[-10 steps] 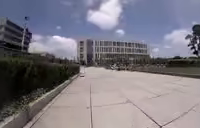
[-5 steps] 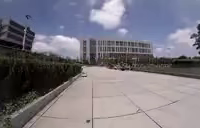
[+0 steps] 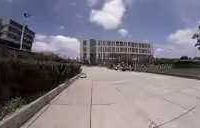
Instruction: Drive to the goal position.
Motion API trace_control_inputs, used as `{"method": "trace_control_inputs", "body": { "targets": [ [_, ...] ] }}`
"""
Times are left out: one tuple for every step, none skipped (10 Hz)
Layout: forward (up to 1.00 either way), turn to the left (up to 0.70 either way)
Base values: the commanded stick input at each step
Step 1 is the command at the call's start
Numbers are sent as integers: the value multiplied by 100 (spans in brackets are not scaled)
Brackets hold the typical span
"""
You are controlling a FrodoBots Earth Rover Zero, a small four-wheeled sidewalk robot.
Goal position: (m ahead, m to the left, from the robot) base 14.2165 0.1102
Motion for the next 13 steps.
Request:
{"method": "trace_control_inputs", "body": {
  "targets": [
    [70,0],
    [70,0],
    [70,0],
    [70,0],
    [70,0],
    [70,0],
    [70,0],
    [70,0],
    [70,0],
    [70,0],
    [70,0],
    [70,0],
    [70,0]
  ]
}}
